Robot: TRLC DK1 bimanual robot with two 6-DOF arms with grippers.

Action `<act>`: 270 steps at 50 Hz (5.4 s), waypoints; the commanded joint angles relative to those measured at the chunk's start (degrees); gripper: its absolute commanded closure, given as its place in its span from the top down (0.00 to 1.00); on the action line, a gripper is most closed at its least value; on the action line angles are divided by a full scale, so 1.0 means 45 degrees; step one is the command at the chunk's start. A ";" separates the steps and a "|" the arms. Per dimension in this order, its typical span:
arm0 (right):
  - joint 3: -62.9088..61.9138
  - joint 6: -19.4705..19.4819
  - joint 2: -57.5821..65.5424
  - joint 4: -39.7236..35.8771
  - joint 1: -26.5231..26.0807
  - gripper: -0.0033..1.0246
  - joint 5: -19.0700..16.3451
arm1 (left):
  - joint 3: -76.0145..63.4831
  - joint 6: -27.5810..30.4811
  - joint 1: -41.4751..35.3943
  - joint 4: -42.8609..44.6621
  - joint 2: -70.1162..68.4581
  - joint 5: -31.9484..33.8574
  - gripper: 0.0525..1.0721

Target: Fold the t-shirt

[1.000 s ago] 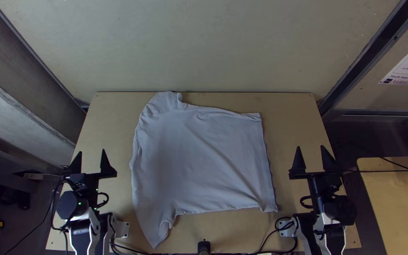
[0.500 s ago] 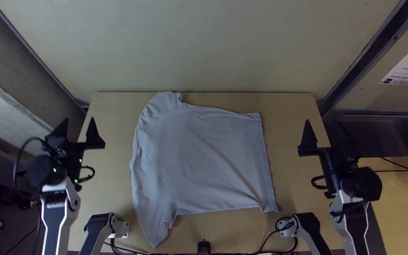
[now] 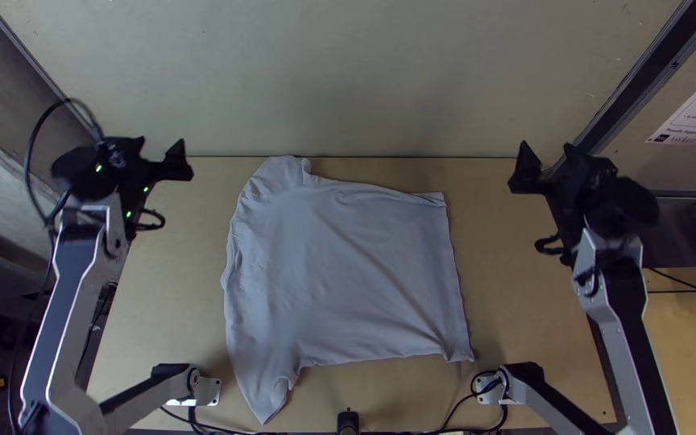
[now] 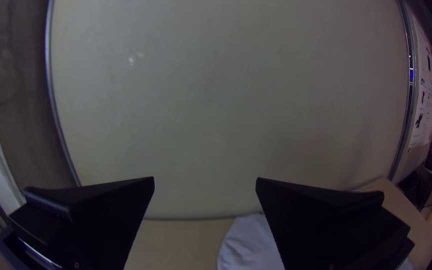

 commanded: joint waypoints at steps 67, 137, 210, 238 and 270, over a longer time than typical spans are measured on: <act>0.5111 0.3111 0.8343 -0.4759 -0.0780 0.96 -0.1125 | 1.1971 -0.1736 -0.1479 -0.5903 1.4880 -0.0714 0.85; 0.8997 0.4771 1.3714 -1.0032 0.0157 0.84 -0.1417 | 1.1619 -0.1579 -0.1635 -0.6664 1.5856 -0.1456 0.03; 1.0599 0.4830 1.6331 -1.0735 0.0899 0.23 -0.1398 | 1.1580 -0.1443 -0.1225 -0.6547 1.5876 -0.1339 0.03; 1.2591 0.4478 1.6780 -1.0716 0.1036 0.03 -0.0558 | 1.1600 -0.1618 -0.1186 -0.6157 1.5251 -0.1183 0.03; 1.4349 0.4146 1.7718 -1.0774 0.0743 0.03 -0.0500 | 0.9080 -0.2810 -0.1049 -0.5629 1.2302 0.0126 0.03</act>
